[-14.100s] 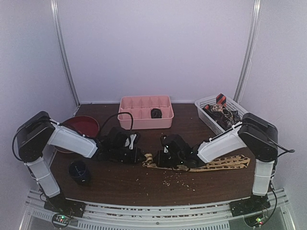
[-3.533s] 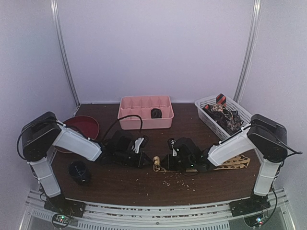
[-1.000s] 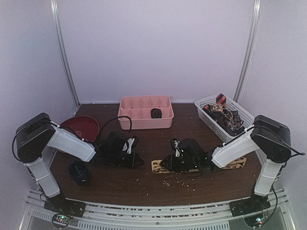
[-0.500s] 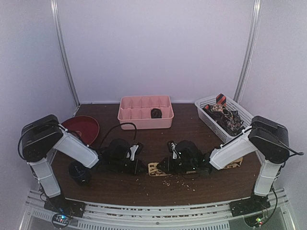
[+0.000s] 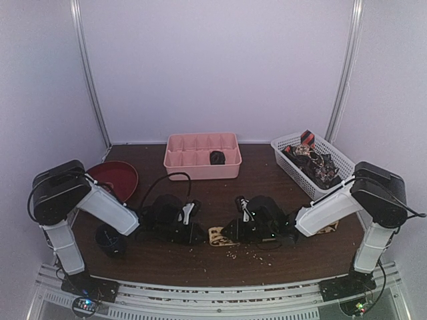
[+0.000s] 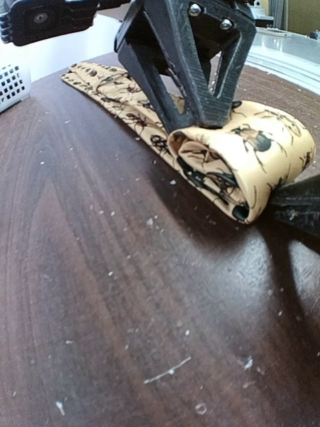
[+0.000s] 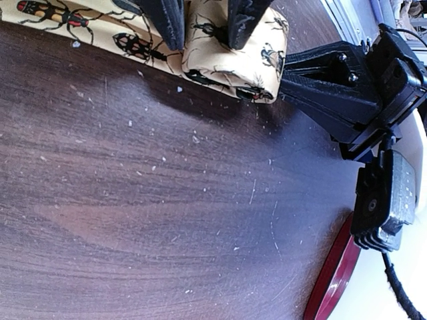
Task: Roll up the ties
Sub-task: Roll the tie at the center of the board.
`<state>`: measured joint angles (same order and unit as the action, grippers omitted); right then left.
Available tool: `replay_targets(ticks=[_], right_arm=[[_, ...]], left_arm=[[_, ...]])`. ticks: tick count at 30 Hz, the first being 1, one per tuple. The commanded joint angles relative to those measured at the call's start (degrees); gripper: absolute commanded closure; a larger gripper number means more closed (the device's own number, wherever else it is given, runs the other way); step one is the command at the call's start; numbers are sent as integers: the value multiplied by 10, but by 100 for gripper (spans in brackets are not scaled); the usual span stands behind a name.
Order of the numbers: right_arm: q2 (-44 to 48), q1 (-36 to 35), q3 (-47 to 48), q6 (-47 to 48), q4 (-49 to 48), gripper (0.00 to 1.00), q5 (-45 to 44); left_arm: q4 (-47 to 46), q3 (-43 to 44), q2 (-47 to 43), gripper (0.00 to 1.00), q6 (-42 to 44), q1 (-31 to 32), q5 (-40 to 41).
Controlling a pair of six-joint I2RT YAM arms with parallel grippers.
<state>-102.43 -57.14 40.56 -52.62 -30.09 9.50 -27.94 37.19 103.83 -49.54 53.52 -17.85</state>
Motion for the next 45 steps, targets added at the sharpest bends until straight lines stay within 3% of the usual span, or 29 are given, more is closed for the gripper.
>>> replay_targets(ticks=[1,8,15,25,45], right_arm=[[15,-1,-12,9,14,76,-8],[17,-1,-14,10,15,76,-8],[17,-1,-21,7,9,76,-9],[48,-1,-36,14,29,76,-36],[58,0,-79,23,-13,81,-50]], left_arm=[[-9,17,3,100,-9,9,-8],[89,4,-22,100,-54,26,65],[20,4,25,100,-98,50,55],[25,31,16,100,-64,49,82],[17,85,20,100,-45,63,49]])
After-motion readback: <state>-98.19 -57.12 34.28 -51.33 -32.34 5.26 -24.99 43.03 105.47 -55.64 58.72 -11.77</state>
